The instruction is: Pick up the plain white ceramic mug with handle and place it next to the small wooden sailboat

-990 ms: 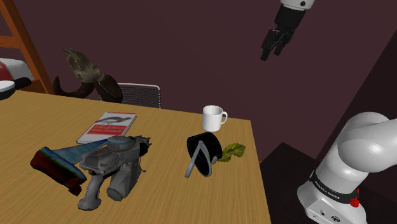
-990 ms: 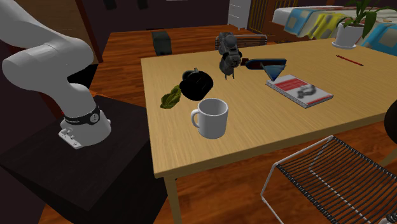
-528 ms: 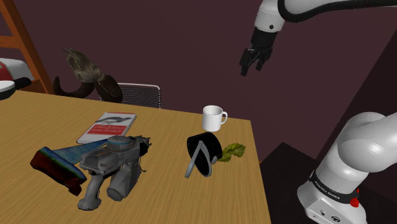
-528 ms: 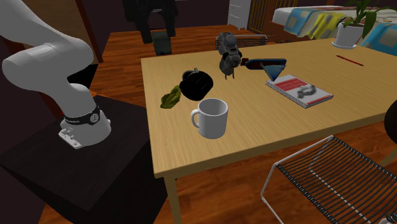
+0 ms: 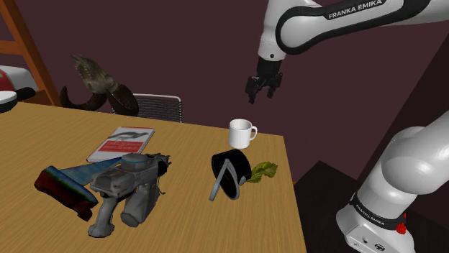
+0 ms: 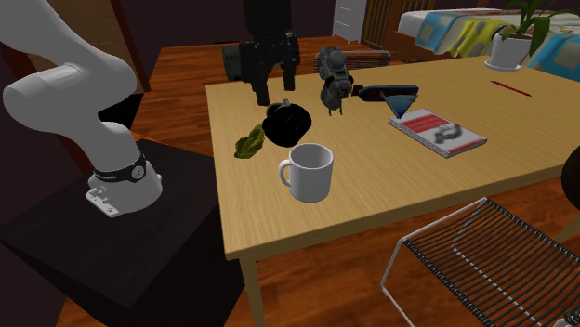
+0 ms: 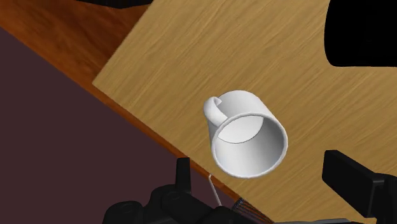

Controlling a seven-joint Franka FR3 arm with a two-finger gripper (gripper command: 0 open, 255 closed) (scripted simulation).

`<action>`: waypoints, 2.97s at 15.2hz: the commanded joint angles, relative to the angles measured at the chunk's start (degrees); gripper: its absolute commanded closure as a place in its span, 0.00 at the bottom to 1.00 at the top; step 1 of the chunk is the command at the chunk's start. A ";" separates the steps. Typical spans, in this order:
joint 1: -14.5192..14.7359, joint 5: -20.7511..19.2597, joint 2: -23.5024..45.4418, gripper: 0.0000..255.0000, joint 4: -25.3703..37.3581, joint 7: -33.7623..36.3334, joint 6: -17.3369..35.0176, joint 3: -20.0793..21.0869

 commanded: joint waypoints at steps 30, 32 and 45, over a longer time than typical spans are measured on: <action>0.33 -3.32 29.83 1.00 6.82 13.88 17.36 4.15; 0.33 -3.32 29.83 1.00 6.82 13.88 17.36 4.15; 0.18 -1.86 26.39 1.00 9.38 12.76 11.52 4.29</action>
